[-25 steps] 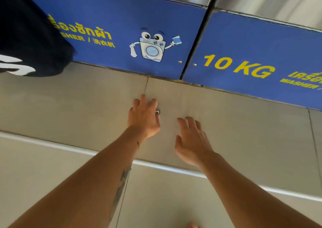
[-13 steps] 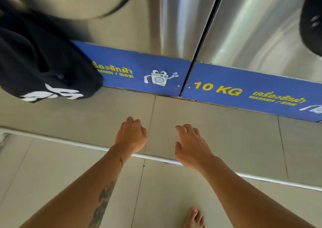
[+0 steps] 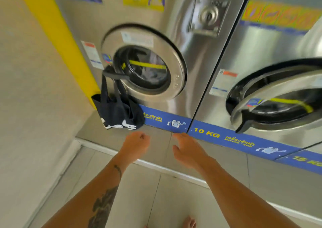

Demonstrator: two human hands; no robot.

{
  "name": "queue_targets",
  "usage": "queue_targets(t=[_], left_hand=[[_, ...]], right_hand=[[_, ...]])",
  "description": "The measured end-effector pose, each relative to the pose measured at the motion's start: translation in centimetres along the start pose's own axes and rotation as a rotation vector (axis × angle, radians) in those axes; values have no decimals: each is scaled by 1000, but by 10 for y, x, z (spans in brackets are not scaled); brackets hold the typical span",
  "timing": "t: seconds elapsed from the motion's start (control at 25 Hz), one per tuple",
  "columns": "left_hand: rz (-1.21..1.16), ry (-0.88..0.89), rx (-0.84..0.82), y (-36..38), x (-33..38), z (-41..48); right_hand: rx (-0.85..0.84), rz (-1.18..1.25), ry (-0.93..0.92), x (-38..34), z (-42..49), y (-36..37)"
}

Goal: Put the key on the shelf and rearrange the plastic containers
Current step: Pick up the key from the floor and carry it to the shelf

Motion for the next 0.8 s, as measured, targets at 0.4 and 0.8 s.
queue_targets(t=[0.4,0.8], left_hand=[[-275,-23,317,-120,-25,-228],[-330,-373,756,-153,-190,-551]], right_hand=[[-48,-39,-359,-145,-129,-32],[-385,-169,-785,-301,-343,119]])
Point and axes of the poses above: each hand's wrist, its own z-axis towards the middle knuckle, its own y-axis out of the palm, x = y × z, the point moved 9 cm from there along z, towards the middle knuckle, and after that the axes turned 12 degrees about z, right-handed, at the moved point
